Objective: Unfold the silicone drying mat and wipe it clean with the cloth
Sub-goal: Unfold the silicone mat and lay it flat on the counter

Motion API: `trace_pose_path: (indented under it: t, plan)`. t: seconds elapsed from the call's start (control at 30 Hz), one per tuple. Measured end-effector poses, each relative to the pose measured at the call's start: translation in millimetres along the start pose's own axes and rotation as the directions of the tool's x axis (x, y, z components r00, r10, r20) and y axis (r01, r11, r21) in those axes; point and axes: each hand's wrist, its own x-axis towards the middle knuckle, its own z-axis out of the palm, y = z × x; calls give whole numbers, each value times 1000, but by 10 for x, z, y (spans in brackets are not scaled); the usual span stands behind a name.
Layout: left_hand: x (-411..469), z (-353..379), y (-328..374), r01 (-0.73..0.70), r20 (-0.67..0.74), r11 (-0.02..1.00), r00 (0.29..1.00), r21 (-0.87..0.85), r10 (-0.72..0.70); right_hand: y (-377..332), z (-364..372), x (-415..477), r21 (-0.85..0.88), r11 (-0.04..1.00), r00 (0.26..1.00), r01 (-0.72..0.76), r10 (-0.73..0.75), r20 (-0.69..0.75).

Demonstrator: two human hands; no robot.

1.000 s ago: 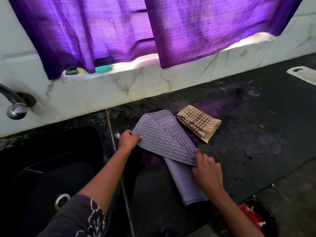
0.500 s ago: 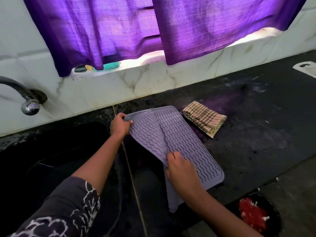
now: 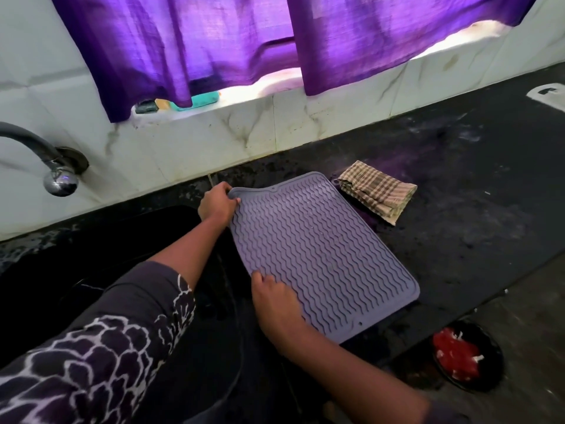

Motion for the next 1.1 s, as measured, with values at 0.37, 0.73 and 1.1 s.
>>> trace_pose_path:
  t: [0.37,0.73,1.1]
  plan:
    - [-994,410,-55,-300,11,946,954,121,301,344,240,-293,105,993,988,63,-46,-150]
    - [-1115,1085,820,-357,131,928,930,103,344,2179,-367,420,40,994,953,-104,111,-281]
    - [-960,1480,1076,-144,27,968,990,204,142,3295,-672,1811,-220,974,992,54,-28,123]
